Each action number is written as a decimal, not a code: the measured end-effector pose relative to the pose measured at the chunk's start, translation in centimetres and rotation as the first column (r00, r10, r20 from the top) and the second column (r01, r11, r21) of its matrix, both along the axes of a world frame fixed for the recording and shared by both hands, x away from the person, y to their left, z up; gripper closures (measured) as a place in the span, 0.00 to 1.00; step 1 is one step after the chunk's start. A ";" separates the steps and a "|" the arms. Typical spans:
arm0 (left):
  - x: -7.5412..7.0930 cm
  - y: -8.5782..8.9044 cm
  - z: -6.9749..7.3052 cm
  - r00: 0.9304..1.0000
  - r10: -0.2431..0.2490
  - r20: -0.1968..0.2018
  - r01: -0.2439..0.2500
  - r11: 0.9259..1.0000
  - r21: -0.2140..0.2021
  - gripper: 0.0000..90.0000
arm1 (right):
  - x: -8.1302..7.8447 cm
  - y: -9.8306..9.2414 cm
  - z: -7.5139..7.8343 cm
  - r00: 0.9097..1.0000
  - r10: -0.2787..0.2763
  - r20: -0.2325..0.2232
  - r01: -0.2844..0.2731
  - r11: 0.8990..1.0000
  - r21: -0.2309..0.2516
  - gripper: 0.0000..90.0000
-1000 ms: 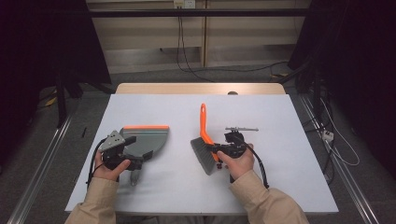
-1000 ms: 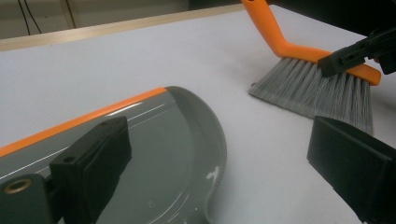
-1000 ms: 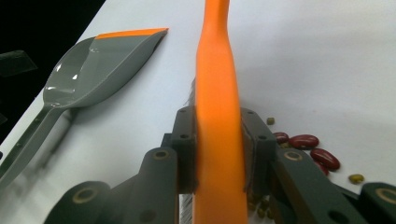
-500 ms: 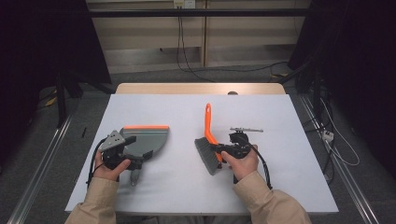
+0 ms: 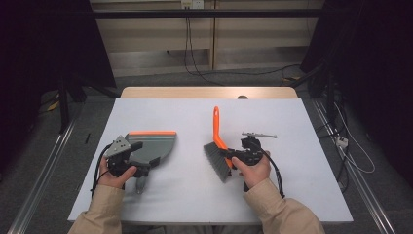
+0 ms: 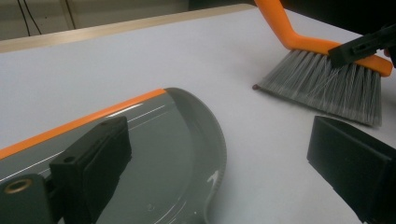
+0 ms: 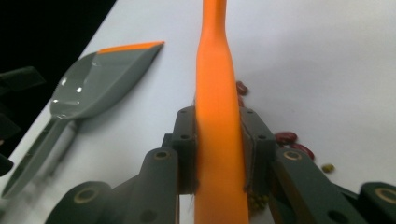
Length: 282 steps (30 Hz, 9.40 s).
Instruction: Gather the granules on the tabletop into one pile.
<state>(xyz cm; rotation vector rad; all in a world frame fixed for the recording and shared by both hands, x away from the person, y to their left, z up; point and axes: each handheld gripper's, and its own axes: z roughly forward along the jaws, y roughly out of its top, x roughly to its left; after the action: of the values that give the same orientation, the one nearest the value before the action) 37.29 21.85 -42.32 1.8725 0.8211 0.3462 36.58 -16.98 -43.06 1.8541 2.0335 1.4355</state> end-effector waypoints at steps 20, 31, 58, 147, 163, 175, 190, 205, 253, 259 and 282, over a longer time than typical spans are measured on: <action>0.2 0.1 0.0 1.000 0.005 0.000 -0.005 1.000 -0.006 0.07 | 2.7 2.5 -0.6 0.999 -0.012 -0.042 0.012 1.000 -0.013 0.79; 0.1 0.0 0.1 1.000 0.003 0.007 -0.003 1.000 -0.001 0.07 | 1.3 0.1 -0.8 0.997 -0.058 -0.048 0.058 0.998 -0.001 0.79; 0.2 0.0 0.2 1.000 0.006 0.007 -0.006 1.000 -0.007 0.07 | 2.7 -1.0 3.6 0.986 0.009 0.168 -0.014 1.000 0.027 0.79; 0.2 -0.1 0.1 1.000 0.000 0.002 0.000 1.000 0.001 0.07 | 6.6 -2.1 1.1 0.627 0.754 0.194 -0.569 0.614 -0.547 0.79; 0.2 -0.2 0.1 1.000 -0.001 0.006 0.001 1.000 0.002 0.07 | 5.0 -2.5 0.9 0.613 0.761 0.214 -0.588 0.620 -0.520 0.79; 0.1 -0.3 0.2 1.000 -0.004 0.006 0.004 1.000 0.003 0.07 | 4.3 -2.4 1.0 0.612 0.760 0.217 -0.594 0.623 -0.509 0.79; 0.1 -0.4 0.1 1.000 -0.004 0.005 0.004 1.000 0.003 0.07 | 3.6 -2.3 1.0 0.613 0.756 0.229 -0.583 0.629 -0.514 0.79; 0.2 -0.3 0.1 1.000 -0.004 0.004 0.004 1.000 0.004 0.07 | 3.7 -2.5 2.4 0.679 0.660 0.322 -0.544 0.747 -0.382 0.79; 0.2 -0.4 0.1 1.000 -0.006 0.004 0.006 1.000 0.000 0.07 | 2.7 -3.7 2.0 0.783 0.521 0.340 -0.441 0.850 -0.288 0.79; 0.2 -0.4 0.2 1.000 -0.007 0.005 0.007 1.000 -0.001 0.07 | 3.2 -4.1 1.5 0.799 0.498 0.337 -0.415 0.862 -0.291 0.79; 0.2 -0.4 0.3 1.000 -0.006 0.009 0.006 1.000 0.002 0.07 | 2.3 -2.9 -0.3 0.836 0.406 0.369 -0.295 0.900 -0.321 0.79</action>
<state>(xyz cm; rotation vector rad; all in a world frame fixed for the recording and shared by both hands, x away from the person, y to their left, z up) 37.48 21.42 -42.07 1.8735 0.8093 0.3509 38.84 -19.85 -43.39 0.9838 2.2579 1.4078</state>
